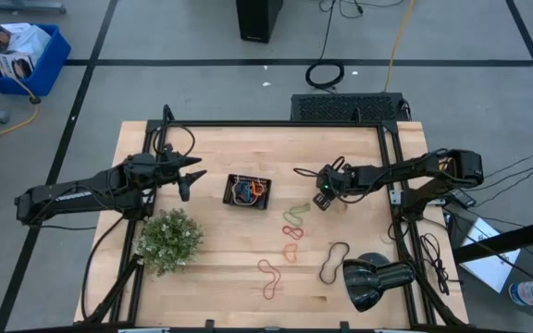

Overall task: Pick and place rubber bands into bin
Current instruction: Put the white rubber band into the black bin

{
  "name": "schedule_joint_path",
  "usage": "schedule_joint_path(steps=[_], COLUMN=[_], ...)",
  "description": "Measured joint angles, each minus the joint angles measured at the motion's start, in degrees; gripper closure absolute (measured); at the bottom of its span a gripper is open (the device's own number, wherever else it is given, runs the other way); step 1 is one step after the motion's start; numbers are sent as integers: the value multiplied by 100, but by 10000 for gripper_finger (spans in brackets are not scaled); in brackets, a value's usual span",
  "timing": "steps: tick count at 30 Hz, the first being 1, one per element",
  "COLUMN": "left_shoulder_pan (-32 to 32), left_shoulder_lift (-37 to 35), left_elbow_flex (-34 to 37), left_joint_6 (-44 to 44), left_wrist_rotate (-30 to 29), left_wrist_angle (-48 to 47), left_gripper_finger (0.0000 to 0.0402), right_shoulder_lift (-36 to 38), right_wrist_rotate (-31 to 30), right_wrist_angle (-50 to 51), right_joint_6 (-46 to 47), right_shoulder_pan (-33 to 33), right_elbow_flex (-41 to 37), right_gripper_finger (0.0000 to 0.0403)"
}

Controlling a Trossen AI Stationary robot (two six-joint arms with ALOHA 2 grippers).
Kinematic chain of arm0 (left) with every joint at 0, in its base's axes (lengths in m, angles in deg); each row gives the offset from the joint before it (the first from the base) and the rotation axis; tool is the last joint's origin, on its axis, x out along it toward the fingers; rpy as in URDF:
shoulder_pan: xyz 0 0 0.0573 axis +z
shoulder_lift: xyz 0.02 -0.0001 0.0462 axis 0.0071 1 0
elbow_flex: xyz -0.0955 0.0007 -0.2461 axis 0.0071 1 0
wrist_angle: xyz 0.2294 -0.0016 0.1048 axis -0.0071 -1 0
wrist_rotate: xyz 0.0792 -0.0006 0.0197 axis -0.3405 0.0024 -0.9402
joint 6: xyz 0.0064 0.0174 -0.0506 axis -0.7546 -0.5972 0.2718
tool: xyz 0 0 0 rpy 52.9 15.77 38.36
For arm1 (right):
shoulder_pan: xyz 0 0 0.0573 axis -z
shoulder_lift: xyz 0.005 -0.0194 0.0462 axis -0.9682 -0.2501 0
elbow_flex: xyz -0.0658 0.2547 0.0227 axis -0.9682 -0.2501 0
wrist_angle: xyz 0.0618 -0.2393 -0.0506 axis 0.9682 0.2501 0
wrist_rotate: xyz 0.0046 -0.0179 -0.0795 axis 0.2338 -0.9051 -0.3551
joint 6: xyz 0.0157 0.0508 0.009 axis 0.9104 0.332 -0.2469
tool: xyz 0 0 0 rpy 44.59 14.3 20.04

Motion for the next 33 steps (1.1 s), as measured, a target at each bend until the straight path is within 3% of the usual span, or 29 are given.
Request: schedule_joint_path(steps=[8, 22, 33], left_shoulder_pan=[1, 0, 2], left_shoulder_lift=[0, 2, 1], left_elbow_flex=[0, 0, 0], left_joint_6=[4, 17, 9], left_wrist_rotate=[0, 0, 0], left_wrist_angle=[0, 4, 7], left_gripper_finger=[185, 185, 185], right_shoulder_lift=[-15, 74, 900], right_wrist_rotate=[-16, -12, -7], right_wrist_angle=[-321, -1259, -2735], right_joint_6=[-358, -763, -1910], right_shoulder_pan=[0, -88, -87], right_elbow_flex=[-17, 49, 199], right_gripper_finger=[398, 400, 402])
